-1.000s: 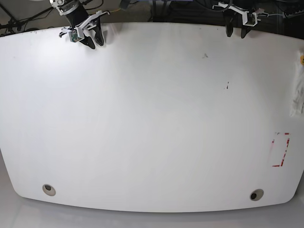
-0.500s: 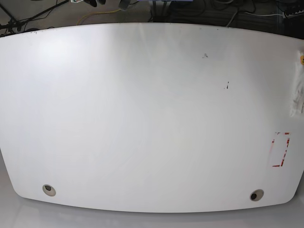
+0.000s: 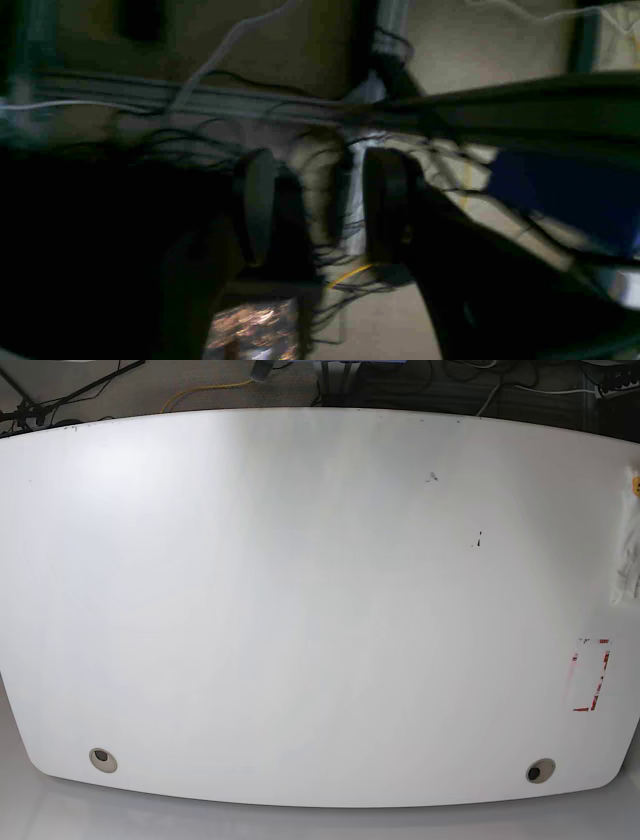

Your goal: Fold the T-shirt properly

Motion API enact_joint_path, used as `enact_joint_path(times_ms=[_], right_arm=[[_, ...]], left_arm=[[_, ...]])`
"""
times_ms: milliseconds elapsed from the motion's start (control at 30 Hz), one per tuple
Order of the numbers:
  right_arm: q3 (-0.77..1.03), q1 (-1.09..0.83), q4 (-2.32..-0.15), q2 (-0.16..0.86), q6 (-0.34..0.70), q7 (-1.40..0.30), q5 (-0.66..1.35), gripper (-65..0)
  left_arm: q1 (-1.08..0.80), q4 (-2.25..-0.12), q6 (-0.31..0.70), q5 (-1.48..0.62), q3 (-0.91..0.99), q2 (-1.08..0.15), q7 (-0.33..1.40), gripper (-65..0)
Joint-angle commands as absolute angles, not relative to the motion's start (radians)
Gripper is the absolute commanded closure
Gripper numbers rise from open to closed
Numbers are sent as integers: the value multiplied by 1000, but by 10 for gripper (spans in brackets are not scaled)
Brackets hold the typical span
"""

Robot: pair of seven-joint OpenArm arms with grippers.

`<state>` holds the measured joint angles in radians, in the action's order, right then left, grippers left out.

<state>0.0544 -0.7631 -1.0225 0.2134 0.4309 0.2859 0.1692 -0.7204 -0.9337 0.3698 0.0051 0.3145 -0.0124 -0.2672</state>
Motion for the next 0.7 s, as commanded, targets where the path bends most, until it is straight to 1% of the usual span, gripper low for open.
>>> enact_joint_path(times_ms=[0, 167, 467, 567, 667], right_arm=[[42, -725, -909, 217, 435, 294, 174, -173], [12, -601, -739, 214, 433, 294, 174, -173], [10, -394, -464, 214, 433, 292, 174, -173], [10, -335, -401, 216, 433, 292, 173, -176], [10, -292, -355, 216, 433, 289, 173, -178]], left_arm=[[-697, -854, 364, -1, 318, -36, -280, -257], [-581, -696, 364, 15, 318, -61, -278, -257], [-348, -317, 364, 127, 318, -97, -278, -257], [-259, -208, 364, 170, 320, -99, -278, -257], [-211, -131, 361, 196, 320, -99, -278, -257]])
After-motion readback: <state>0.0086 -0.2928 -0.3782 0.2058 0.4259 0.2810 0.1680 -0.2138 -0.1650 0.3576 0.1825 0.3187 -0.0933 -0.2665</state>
